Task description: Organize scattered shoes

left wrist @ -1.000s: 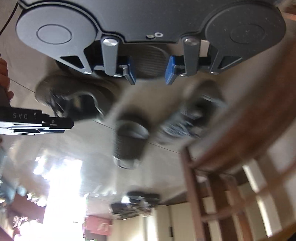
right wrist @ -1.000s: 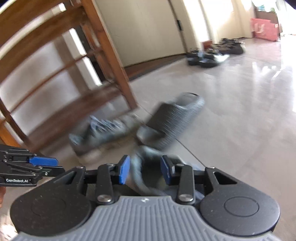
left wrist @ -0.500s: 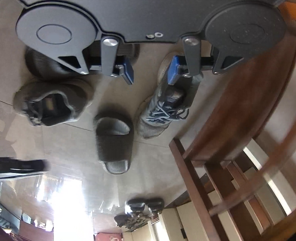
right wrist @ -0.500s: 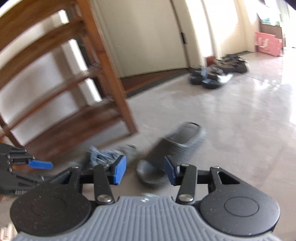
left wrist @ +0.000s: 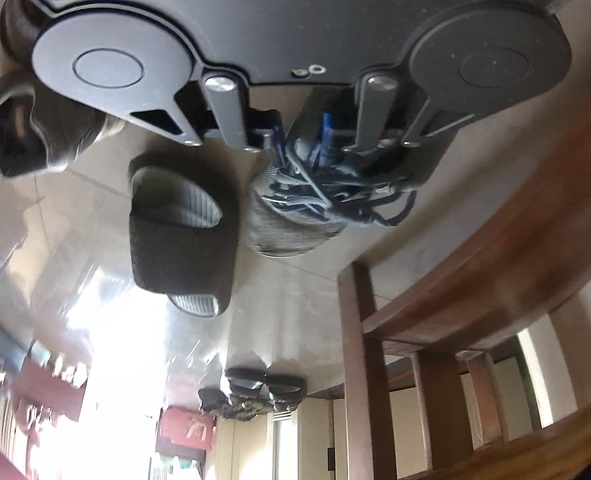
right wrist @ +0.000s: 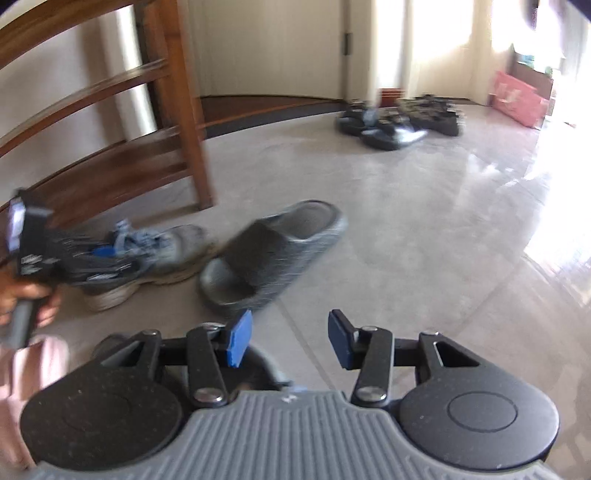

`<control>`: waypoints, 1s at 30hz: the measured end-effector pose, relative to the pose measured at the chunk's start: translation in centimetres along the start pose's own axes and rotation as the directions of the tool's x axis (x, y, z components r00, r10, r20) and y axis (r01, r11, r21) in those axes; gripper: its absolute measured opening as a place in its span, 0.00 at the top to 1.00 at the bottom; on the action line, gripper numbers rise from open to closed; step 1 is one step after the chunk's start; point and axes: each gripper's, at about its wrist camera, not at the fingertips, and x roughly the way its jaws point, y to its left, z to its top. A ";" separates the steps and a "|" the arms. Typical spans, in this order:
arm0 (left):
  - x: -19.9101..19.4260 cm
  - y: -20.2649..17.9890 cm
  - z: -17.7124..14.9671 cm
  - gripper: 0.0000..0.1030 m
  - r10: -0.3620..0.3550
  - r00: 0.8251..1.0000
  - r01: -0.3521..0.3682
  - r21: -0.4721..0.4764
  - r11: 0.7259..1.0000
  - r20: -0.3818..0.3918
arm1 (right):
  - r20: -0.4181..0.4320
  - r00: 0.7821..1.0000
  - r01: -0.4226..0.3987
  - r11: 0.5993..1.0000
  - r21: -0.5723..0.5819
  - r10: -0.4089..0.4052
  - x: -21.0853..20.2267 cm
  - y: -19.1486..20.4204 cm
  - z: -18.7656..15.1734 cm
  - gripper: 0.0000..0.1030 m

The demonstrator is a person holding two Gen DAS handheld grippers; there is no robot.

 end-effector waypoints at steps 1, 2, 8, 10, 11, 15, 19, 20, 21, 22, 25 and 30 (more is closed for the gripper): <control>-0.4 0.3 0.2 0.91 -0.015 1.000 0.015 -0.008 1.000 0.009 | -0.003 1.000 -0.006 1.000 -0.025 0.006 -0.1 0.5 0.2 0.51; -0.8 0.5 0.3 0.91 -0.029 0.999 0.030 -0.015 0.999 0.018 | -0.007 1.000 -0.010 0.999 -0.047 0.010 -0.2 0.9 0.5 0.51; -3.1 2.1 1.3 0.91 -0.115 0.991 0.119 -0.058 0.991 0.074 | -0.026 1.000 0.009 0.995 -0.102 -0.011 -1.0 2.8 2.2 0.51; -3.9 2.6 1.7 0.91 -0.143 0.985 0.150 -0.071 0.986 0.093 | -0.044 0.999 0.018 0.998 -0.062 -0.021 -0.9 2.8 2.9 0.51; -4.3 2.9 1.9 0.91 -0.156 0.982 0.165 -0.077 0.983 0.103 | -0.055 0.998 0.023 0.999 -0.047 -0.025 -0.9 2.8 3.2 0.51; -5.6 3.6 2.9 0.92 -0.221 0.964 0.235 -0.086 0.968 0.147 | -0.079 0.996 0.044 0.999 -0.024 -0.046 -1.1 3.1 4.6 0.51; -5.2 2.0 5.4 0.93 -0.324 0.932 0.334 -0.035 0.942 0.163 | -0.074 0.990 0.113 0.988 -0.106 -0.121 -3.1 4.3 7.0 0.51; -4.8 1.5 6.0 0.93 -0.345 0.925 0.353 -0.023 0.935 0.161 | -0.084 0.986 0.131 0.982 -0.138 -0.144 -3.7 4.4 7.6 0.51; -4.5 1.2 6.3 0.93 -0.363 0.918 0.371 -0.026 0.928 0.161 | -0.096 0.980 0.154 0.972 -0.179 -0.173 -4.4 4.6 8.5 0.51; -4.1 0.9 6.6 0.93 -0.380 0.911 0.389 -0.028 0.921 0.161 | -0.107 0.977 0.163 0.966 -0.203 -0.187 -4.8 4.7 8.9 0.51; -2.6 -0.2 7.3 0.93 -0.406 0.901 0.413 -0.018 0.911 0.155 | -0.149 0.966 0.164 0.946 -0.281 -0.212 -5.3 4.9 10.2 0.51; -2.2 -0.2 7.4 0.93 -0.439 0.884 0.450 -0.038 0.892 0.159 | -0.172 0.958 0.136 0.891 -0.434 -0.230 -4.3 5.5 11.0 0.51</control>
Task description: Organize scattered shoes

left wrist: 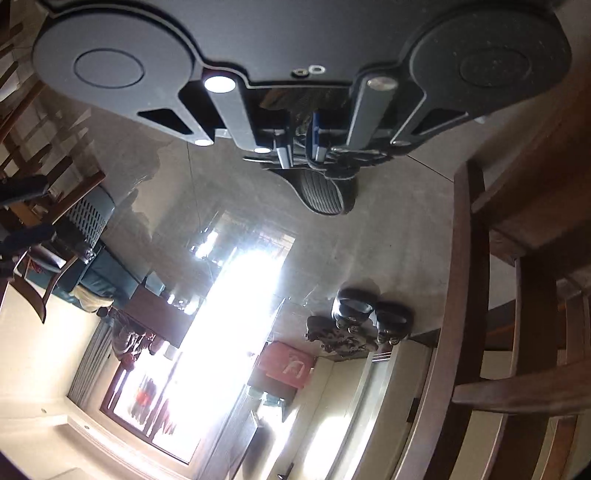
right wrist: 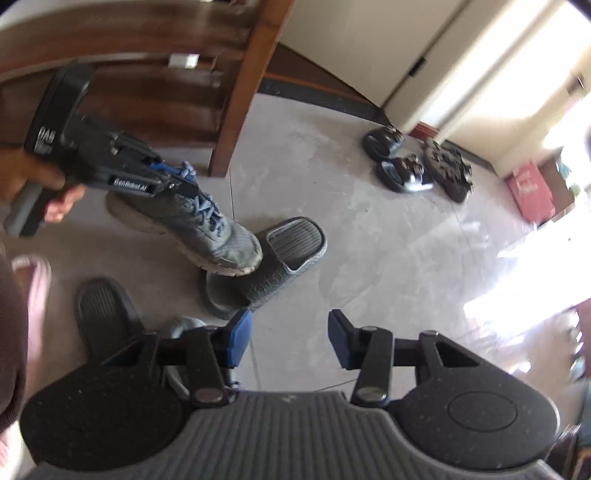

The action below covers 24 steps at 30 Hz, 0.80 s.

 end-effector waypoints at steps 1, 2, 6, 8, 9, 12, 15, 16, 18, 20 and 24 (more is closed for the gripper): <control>-0.3 0.1 0.4 0.93 -0.009 1.000 0.009 -0.010 1.000 0.009 | 0.013 1.000 -0.006 1.000 -0.001 0.006 0.2 0.0 -0.1 0.51; -0.7 -0.1 1.1 0.93 -0.018 1.000 0.018 -0.009 1.000 0.021 | 0.029 0.999 -0.013 1.000 0.001 0.013 0.5 -0.1 -0.2 0.51; -1.2 -2.2 4.4 0.93 -0.095 0.995 0.094 0.054 0.994 0.016 | 0.070 0.996 -0.052 0.996 0.066 0.047 3.8 -1.3 -0.7 0.51; -0.9 -4.1 5.3 0.93 -0.109 0.994 0.108 0.108 0.988 0.000 | 0.065 0.995 -0.083 0.992 0.093 0.077 6.0 -2.6 -0.7 0.51; -0.3 -4.9 5.6 0.93 -0.118 0.993 0.119 0.129 0.984 -0.016 | 0.076 0.995 -0.079 0.986 0.145 0.069 7.3 -4.2 -0.6 0.51; 2.5 -7.9 6.3 0.93 -0.143 0.987 0.154 0.200 0.968 -0.067 | 0.119 0.993 -0.038 0.953 0.299 0.002 8.0 -8.3 -1.0 0.51; 5.7 -10.6 6.5 0.93 -0.180 0.977 0.205 0.251 0.946 -0.118 | 0.167 0.980 0.031 0.916 0.401 -0.107 6.6 -11.6 -2.4 0.51; 6.3 -11.0 6.2 0.93 -0.188 0.974 0.215 0.261 0.941 -0.127 | 0.176 0.975 0.048 0.908 0.417 -0.132 6.2 -12.1 -2.8 0.51; 9.0 -13.4 5.8 0.93 -0.225 0.960 0.267 0.305 0.914 -0.165 | 0.209 0.951 0.102 0.867 0.488 -0.229 4.6 -14.0 -4.9 0.51; 10.6 -14.3 5.4 0.93 -0.247 0.953 0.292 0.306 0.906 -0.175 | 0.217 0.941 0.115 0.846 0.521 -0.261 4.0 -14.7 -6.2 0.51; 13.9 -15.9 4.7 0.93 -0.291 0.936 0.341 0.307 0.889 -0.196 | 0.187 0.925 0.176 0.808 0.563 -0.331 3.2 -15.6 -10.2 0.51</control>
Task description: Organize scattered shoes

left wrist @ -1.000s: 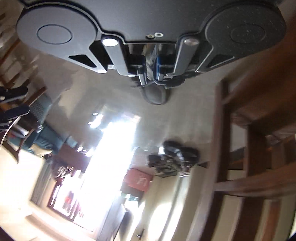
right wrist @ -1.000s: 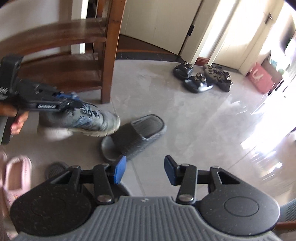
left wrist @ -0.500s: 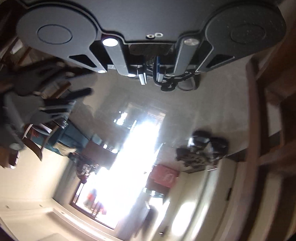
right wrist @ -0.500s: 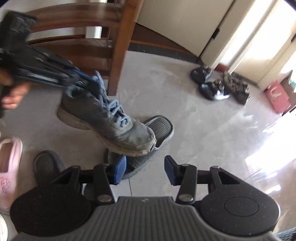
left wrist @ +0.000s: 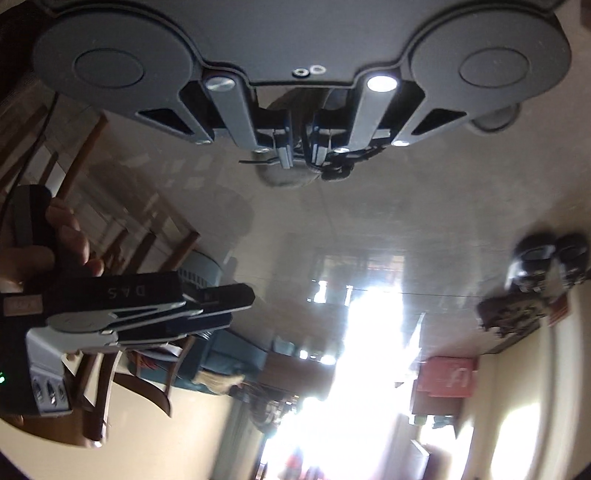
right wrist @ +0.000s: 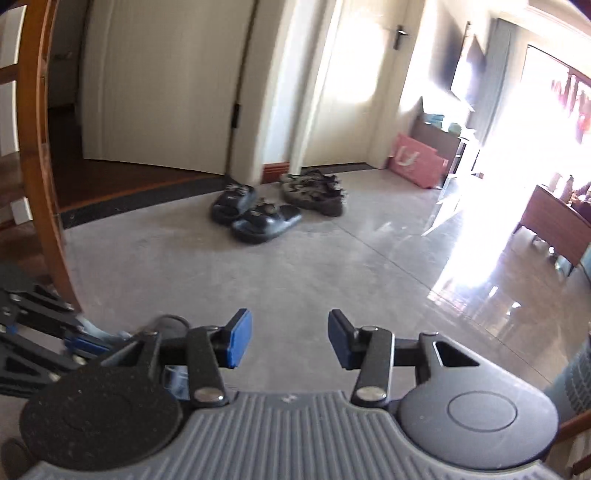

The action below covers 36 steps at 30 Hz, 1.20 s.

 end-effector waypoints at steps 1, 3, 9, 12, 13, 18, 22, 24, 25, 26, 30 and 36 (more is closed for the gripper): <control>0.9 -0.1 0.0 0.93 -0.013 1.000 0.013 0.003 1.000 -0.001 | -0.005 1.000 0.009 1.000 0.013 -0.009 -0.1 -0.6 -0.5 0.51; 2.7 -0.4 0.1 0.93 -0.038 0.999 0.038 0.008 0.999 -0.005 | -0.025 1.000 0.016 0.998 0.060 -0.015 0.0 -2.0 -1.5 0.51; 8.2 -1.3 0.4 0.93 -0.114 0.993 0.115 0.024 0.993 -0.015 | -0.088 0.995 0.057 0.982 0.182 -0.041 0.8 -5.6 -4.7 0.51; 7.8 -0.5 -1.8 0.92 -0.111 0.991 0.115 0.044 0.992 -0.075 | -0.125 0.992 0.042 0.977 0.211 -0.016 2.0 -5.8 -5.9 0.51; 7.4 -0.4 -2.5 0.85 -0.108 0.990 0.113 0.053 0.992 -0.088 | -0.135 0.991 0.038 0.978 0.206 -0.010 2.4 -5.5 -6.2 0.51; 6.3 -0.2 -6.9 0.79 -0.073 0.978 0.100 0.130 0.986 -0.196 | -0.174 0.985 0.015 0.982 0.188 0.018 4.2 -4.2 -7.2 0.51; 5.7 -1.9 -8.8 0.76 -0.055 0.972 0.116 0.266 0.957 -0.226 | -0.203 0.978 -0.012 0.985 0.174 0.048 5.0 -3.1 -8.0 0.51; 6.5 -3.4 -9.5 0.76 -0.032 0.966 0.124 0.351 0.928 -0.257 | -0.221 0.973 -0.020 0.983 0.182 0.060 5.1 -3.1 -8.6 0.51; 6.9 -4.2 -9.9 0.75 -0.019 0.962 0.129 0.392 0.911 -0.272 | -0.232 0.970 -0.024 0.982 0.189 0.068 5.3 -2.9 -8.9 0.51; 7.6 -4.8 -10.5 0.74 0.012 0.956 0.123 0.439 0.890 -0.293 | -0.240 0.968 -0.027 0.980 0.195 0.074 5.3 -2.9 -9.3 0.51; 10.0 -6.1 -11.9 0.74 0.132 0.952 0.059 0.590 0.805 -0.275 | -0.261 0.961 -0.038 0.982 0.186 0.087 5.4 -2.3 -10.1 0.51; 11.7 -4.1 -10.7 0.74 0.252 0.945 -0.090 0.575 0.813 -0.209 | -0.263 0.960 -0.048 0.984 0.173 0.093 4.6 -2.4 -10.7 0.51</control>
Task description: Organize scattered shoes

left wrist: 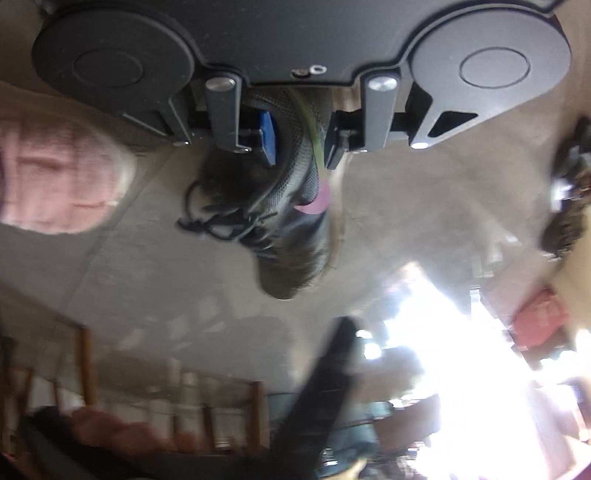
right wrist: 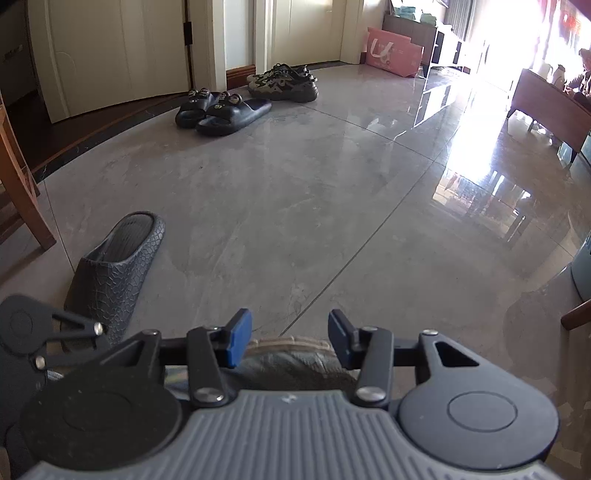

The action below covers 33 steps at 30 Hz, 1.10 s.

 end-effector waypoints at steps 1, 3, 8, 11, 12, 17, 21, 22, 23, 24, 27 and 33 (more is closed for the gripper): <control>0.3 0.7 -0.1 0.74 0.011 1.000 -0.012 -0.025 1.000 -0.011 | -0.004 1.000 -0.001 1.000 -0.005 0.001 0.0 0.0 -0.2 0.51; 0.8 2.2 -0.4 0.75 0.003 1.000 -0.006 -0.079 0.997 -0.031 | -0.009 1.000 -0.006 1.000 -0.006 0.006 0.2 -0.1 -0.4 0.51; 1.8 4.6 -0.3 0.76 -0.004 0.999 -0.002 -0.188 0.982 -0.034 | -0.024 0.999 -0.024 1.000 -0.011 0.023 0.8 0.1 -0.8 0.51; 1.2 5.7 -0.1 0.77 -0.019 1.000 0.017 -0.250 0.968 -0.003 | -0.027 0.999 -0.031 0.999 -0.015 0.030 1.0 0.2 -0.9 0.51; 1.2 5.9 0.3 0.77 -0.040 0.999 0.040 -0.272 0.961 0.004 | -0.028 0.999 -0.033 0.999 -0.017 0.033 1.1 0.2 -0.9 0.51; 2.6 5.3 2.3 0.76 -0.104 0.994 0.109 -0.324 0.940 0.033 | -0.033 0.999 -0.045 0.999 -0.025 0.044 1.6 0.4 -1.2 0.51; 3.9 4.4 2.6 0.76 -0.111 0.994 0.110 -0.293 0.950 0.013 | -0.034 0.998 -0.046 0.999 -0.011 0.046 1.7 0.0 -1.3 0.51; 4.2 4.1 2.7 0.76 -0.113 0.994 0.110 -0.286 0.952 0.007 | -0.035 0.999 -0.042 0.999 -0.003 0.042 1.7 -0.2 -1.4 0.51; 4.5 3.9 2.7 0.76 -0.114 0.993 0.110 -0.279 0.954 0.000 | -0.036 0.999 -0.035 0.999 0.002 0.035 1.7 -0.4 -1.5 0.51; 4.8 3.6 2.8 0.76 -0.116 0.993 0.110 -0.272 0.956 -0.007 | -0.039 0.999 -0.027 1.000 0.003 0.027 1.6 -0.6 -1.7 0.51; 5.7 2.9 3.0 0.76 -0.121 0.992 0.111 -0.251 0.962 -0.027 | -0.051 0.999 -0.013 1.000 0.008 0.014 1.5 -0.8 -2.4 0.51; 7.2 2.7 2.7 0.84 -0.101 0.991 0.081 -0.208 0.975 -0.087 | -0.064 0.998 -0.006 1.000 0.019 0.007 1.5 -1.2 -3.0 0.51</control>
